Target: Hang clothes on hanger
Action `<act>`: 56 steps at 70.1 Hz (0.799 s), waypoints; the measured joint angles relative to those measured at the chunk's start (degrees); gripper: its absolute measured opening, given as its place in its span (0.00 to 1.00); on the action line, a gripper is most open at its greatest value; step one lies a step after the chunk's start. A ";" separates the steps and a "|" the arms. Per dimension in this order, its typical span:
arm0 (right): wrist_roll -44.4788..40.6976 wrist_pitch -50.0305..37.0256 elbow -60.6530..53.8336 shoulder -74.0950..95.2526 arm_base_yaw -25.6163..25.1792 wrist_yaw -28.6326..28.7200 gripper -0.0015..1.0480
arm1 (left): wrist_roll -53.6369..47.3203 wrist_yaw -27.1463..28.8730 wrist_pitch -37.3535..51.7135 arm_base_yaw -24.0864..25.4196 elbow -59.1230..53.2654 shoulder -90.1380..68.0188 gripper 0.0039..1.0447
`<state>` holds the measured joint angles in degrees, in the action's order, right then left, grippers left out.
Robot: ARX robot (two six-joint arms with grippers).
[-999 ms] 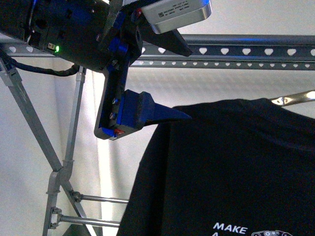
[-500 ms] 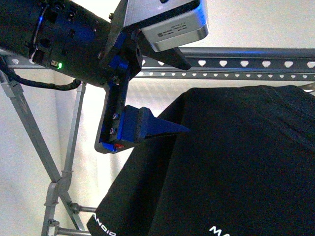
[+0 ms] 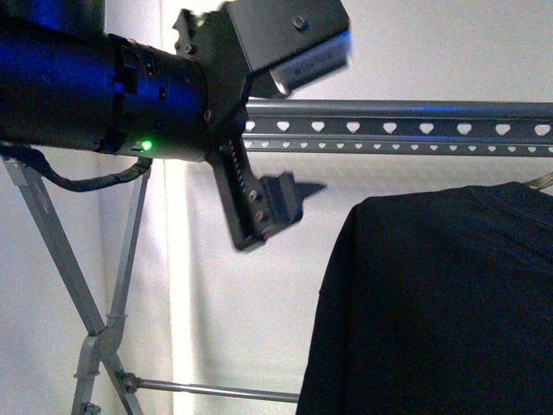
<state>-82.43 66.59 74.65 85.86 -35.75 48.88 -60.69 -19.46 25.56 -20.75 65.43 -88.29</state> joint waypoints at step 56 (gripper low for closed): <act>44.46 -23.43 -5.57 -5.84 4.63 -4.26 0.08 | 64.57 33.31 -9.57 4.15 -6.29 18.60 0.94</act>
<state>-37.98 43.16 69.08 80.03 -31.11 44.62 3.88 13.85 15.99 -16.60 59.13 -69.69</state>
